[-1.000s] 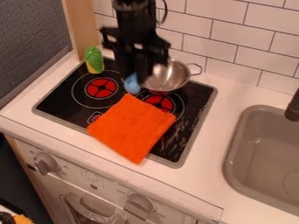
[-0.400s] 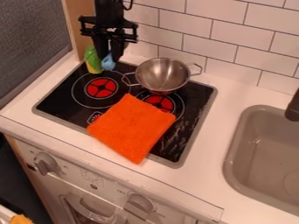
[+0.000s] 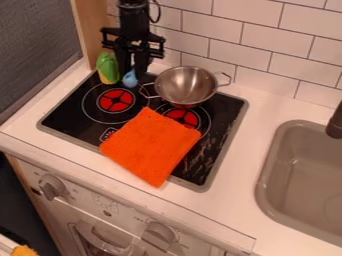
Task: Moved the scoop to the upper of the left side burner
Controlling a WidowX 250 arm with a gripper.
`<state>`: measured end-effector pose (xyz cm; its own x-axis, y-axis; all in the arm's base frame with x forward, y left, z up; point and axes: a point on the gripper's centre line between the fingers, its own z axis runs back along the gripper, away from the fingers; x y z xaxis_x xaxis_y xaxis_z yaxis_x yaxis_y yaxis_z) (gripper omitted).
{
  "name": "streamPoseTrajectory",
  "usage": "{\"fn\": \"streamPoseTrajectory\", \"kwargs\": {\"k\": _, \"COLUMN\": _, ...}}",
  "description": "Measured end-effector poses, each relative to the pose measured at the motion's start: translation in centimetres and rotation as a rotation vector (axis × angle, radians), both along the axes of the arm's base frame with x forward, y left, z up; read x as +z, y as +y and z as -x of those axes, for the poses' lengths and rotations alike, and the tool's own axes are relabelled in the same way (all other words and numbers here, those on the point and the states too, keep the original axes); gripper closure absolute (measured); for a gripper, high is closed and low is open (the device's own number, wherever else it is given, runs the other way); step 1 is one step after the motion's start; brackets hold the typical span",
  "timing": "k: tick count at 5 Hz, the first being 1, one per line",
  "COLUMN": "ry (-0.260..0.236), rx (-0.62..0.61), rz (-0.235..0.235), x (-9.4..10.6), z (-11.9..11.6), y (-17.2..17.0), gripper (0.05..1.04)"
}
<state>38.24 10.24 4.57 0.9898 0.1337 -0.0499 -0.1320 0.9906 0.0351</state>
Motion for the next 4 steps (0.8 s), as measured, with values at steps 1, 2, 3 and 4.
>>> {"fn": "streamPoseTrajectory", "kwargs": {"k": 1, "ry": -0.004, "rx": -0.022, "rz": -0.007, "x": 0.0, "z": -0.1, "y": 0.0, "gripper": 0.364}}
{"fn": "streamPoseTrajectory", "kwargs": {"k": 2, "ry": 0.015, "rx": -0.016, "rz": -0.013, "x": -0.6, "z": 0.5, "y": 0.0, "gripper": 0.115}}
{"fn": "streamPoseTrajectory", "kwargs": {"k": 3, "ry": -0.017, "rx": -0.018, "rz": -0.018, "x": 1.2, "z": 1.5, "y": -1.2, "gripper": 0.077}}
{"fn": "streamPoseTrajectory", "kwargs": {"k": 4, "ry": -0.07, "rx": -0.026, "rz": -0.003, "x": 2.8, "z": 2.7, "y": -2.4, "gripper": 0.083}}
